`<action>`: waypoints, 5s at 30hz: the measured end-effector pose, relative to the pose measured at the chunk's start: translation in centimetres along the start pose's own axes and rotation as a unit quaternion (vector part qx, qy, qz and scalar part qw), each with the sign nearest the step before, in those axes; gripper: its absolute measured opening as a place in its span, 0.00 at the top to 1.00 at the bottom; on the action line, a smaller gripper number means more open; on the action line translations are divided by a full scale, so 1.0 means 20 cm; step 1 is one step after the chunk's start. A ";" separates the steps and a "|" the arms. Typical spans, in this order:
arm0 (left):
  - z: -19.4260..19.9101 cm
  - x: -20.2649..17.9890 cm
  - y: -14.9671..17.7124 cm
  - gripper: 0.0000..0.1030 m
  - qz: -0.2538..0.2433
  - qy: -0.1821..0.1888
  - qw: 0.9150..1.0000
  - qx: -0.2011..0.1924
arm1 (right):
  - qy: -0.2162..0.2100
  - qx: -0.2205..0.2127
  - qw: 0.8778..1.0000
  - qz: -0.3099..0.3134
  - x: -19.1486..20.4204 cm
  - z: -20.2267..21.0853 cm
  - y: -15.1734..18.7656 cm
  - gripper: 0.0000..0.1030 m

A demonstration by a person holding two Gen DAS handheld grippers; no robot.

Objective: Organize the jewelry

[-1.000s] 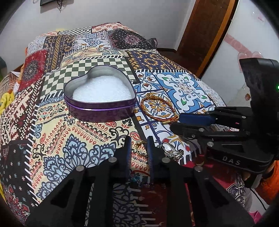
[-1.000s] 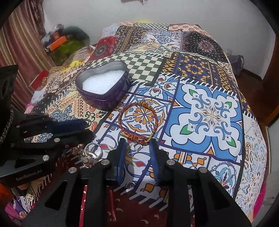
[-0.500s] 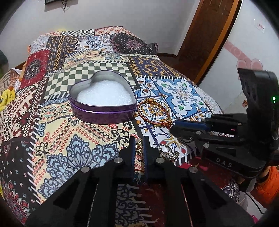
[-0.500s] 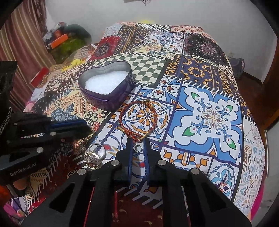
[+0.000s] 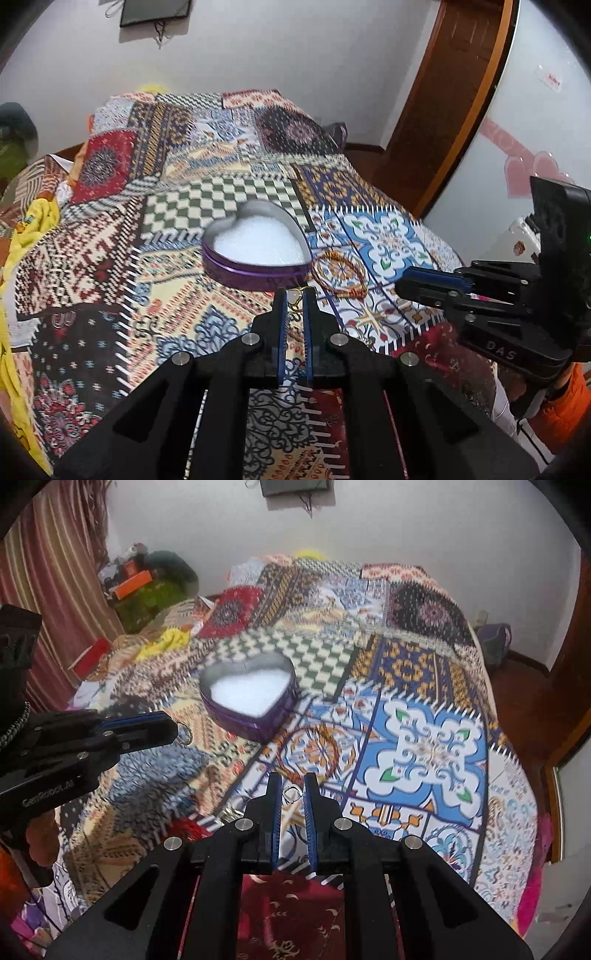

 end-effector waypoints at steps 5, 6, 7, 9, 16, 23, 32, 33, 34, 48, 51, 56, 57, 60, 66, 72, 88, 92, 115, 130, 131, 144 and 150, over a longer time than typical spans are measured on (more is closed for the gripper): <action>0.07 0.04 -0.08 0.94 0.005 -0.007 1.000 -0.024 | -0.001 -0.026 1.000 0.003 0.03 0.06 -0.10 0.90; 0.08 0.05 -0.09 0.94 0.005 -0.008 1.000 -0.026 | -0.002 -0.031 1.000 0.003 0.04 0.07 -0.12 0.90; 0.08 0.06 -0.10 0.94 0.007 -0.008 0.999 -0.030 | -0.002 -0.034 0.999 0.003 0.05 0.07 -0.13 0.90; 0.10 0.07 -0.12 0.94 0.009 -0.009 0.999 -0.036 | -0.003 -0.040 0.999 0.004 0.06 0.07 -0.16 0.90; 0.09 0.12 -0.16 0.94 0.011 -0.014 0.999 -0.043 | -0.013 -0.049 0.999 0.004 0.09 0.02 -0.21 0.90; -0.04 0.14 -0.12 0.94 0.019 -0.009 1.000 -0.022 | -0.025 -0.045 0.999 0.015 0.13 -0.08 -0.26 0.90; -0.21 0.16 -0.08 0.94 0.022 0.002 1.000 0.007 | -0.039 -0.025 0.999 0.030 0.13 -0.22 -0.27 0.90; -0.23 0.17 -0.08 0.94 0.022 0.003 1.000 0.009 | -0.040 -0.022 0.998 0.032 0.13 -0.23 -0.27 0.90; -0.25 0.17 -0.09 0.94 0.021 0.004 1.000 0.012 | -0.041 -0.020 0.998 0.034 0.14 -0.24 -0.27 0.90; -0.36 0.23 -0.10 0.94 0.013 -0.006 0.999 0.029 | -0.066 0.020 0.996 0.051 0.15 -0.39 -0.25 0.90; -0.38 0.24 -0.10 0.94 0.011 -0.005 0.999 0.034 | -0.068 0.028 0.996 0.056 0.16 -0.42 -0.24 0.90; -0.40 0.24 -0.09 0.94 0.008 -0.007 0.999 0.038 | -0.069 0.039 0.995 0.062 0.16 -0.45 -0.23 0.90; -0.41 0.25 -0.09 0.94 0.007 -0.007 0.999 0.038 | -0.070 0.041 0.995 0.062 0.16 -0.45 -0.23 0.90; -0.41 0.24 -0.09 0.94 0.006 -0.006 0.999 0.040 | -0.073 0.045 0.994 0.063 0.16 -0.46 -0.23 0.90; -0.40 0.25 -0.11 0.93 0.005 -0.008 0.999 0.038 | -0.072 0.044 0.994 0.070 0.17 -0.47 -0.24 0.90; -0.34 0.25 -0.14 0.93 0.002 -0.013 1.000 0.027 | -0.074 0.045 0.994 0.067 0.16 -0.46 -0.25 0.88; -0.14 0.26 -0.20 0.76 -0.015 -0.042 0.999 0.000 | -0.030 -0.006 0.999 0.045 0.03 -0.24 -0.39 0.69; -0.12 0.24 -0.16 0.76 -0.017 -0.041 0.999 0.007 | -0.015 -0.014 0.999 0.037 -0.02 -0.18 -0.39 0.65; -0.35 0.11 0.16 0.75 -0.025 -0.026 0.996 0.081 | -0.002 0.061 0.998 -0.002 -0.15 -0.21 0.02 0.45; -0.41 0.12 0.17 0.76 -0.020 -0.021 0.997 0.071 | -0.027 0.094 0.995 0.027 -0.09 -0.37 0.06 0.45; -0.41 0.12 0.17 0.76 -0.021 -0.020 0.997 0.071 | -0.028 0.095 0.995 0.027 -0.09 -0.38 0.06 0.45; -0.41 0.14 0.18 0.91 -0.025 -0.034 0.997 0.066 | -0.037 0.094 0.994 0.035 -0.08 -0.42 0.06 0.45; -0.40 0.13 0.18 0.92 -0.027 -0.034 0.997 0.063 | -0.039 0.089 0.995 0.039 -0.08 -0.43 0.05 0.73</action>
Point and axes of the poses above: each gripper's, at about its wrist camera, not at the fingertips, and z roughly against the way its jaws point, x to its left, y to its underside, the point moved 9 cm from there along -z, roughly the way its jaws point, and after that the axes turned 11 degrees about -x, right-handed, at the moved point
